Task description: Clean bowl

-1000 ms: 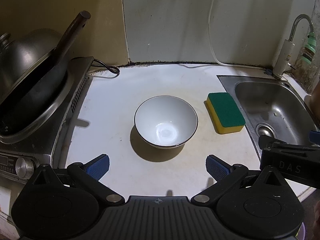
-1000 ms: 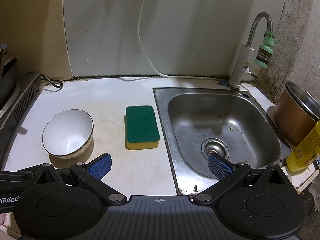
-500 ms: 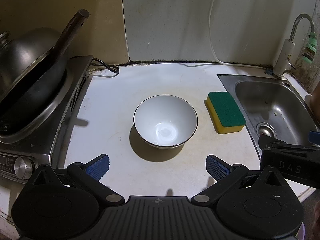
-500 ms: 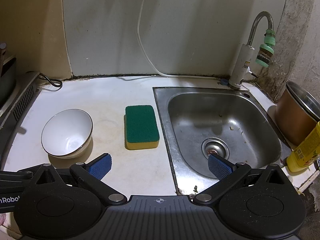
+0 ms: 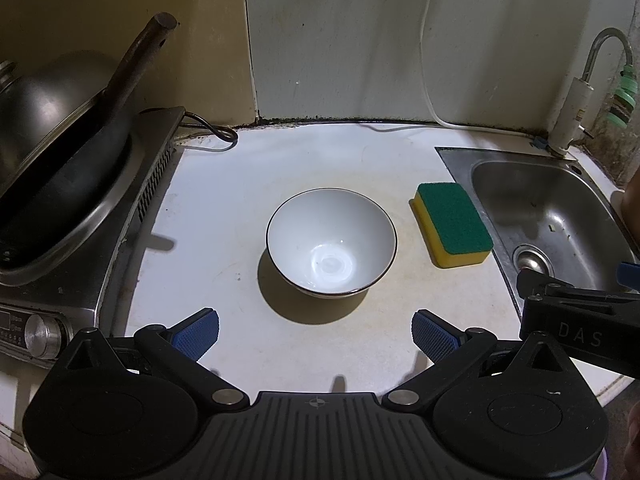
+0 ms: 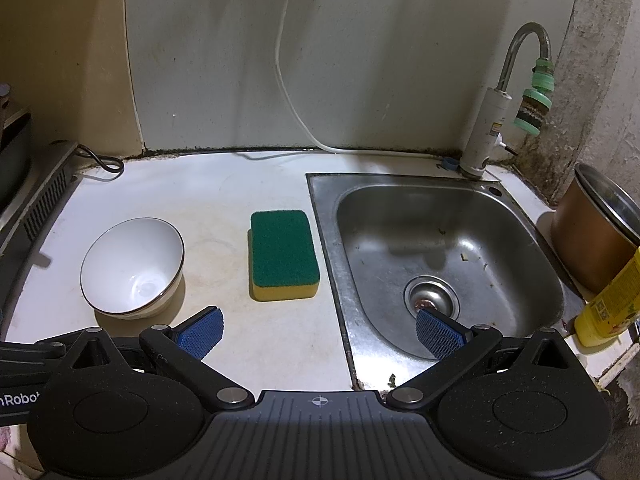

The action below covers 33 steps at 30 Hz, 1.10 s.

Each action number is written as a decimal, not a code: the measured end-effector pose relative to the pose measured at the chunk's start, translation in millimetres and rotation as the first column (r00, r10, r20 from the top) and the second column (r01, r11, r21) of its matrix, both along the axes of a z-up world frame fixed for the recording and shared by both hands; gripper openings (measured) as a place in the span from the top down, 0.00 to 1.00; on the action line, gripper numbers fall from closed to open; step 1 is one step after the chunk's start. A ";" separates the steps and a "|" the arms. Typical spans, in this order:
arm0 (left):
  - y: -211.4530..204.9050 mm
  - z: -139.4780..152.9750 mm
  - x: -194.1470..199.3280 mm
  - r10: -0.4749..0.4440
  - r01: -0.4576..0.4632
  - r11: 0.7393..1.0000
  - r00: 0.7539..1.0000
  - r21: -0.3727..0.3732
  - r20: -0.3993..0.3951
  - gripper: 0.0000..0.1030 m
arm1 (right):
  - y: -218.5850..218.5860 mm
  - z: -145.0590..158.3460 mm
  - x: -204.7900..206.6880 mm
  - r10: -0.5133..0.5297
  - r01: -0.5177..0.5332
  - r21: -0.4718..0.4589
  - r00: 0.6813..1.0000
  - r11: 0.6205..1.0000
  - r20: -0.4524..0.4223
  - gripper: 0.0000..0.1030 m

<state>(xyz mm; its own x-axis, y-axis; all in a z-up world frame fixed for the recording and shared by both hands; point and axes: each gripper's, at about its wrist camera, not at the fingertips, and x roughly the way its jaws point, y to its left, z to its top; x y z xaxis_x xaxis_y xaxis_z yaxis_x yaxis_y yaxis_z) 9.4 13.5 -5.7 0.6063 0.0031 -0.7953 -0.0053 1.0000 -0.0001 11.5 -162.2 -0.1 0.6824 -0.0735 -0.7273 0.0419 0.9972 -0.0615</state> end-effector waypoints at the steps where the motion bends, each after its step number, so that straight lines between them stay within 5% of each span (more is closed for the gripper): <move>1: 0.0 -0.1 0.6 0.000 0.000 1.000 1.000 0.000 -0.001 0.00 | -0.3 -0.1 0.1 0.000 0.000 0.000 1.000 1.000 0.000 0.00; 33: 9.1 -7.2 13.8 -0.007 0.005 0.998 0.999 -0.055 -0.038 0.00 | 8.2 -2.4 7.7 -0.011 0.011 -0.013 1.000 1.000 -0.006 0.00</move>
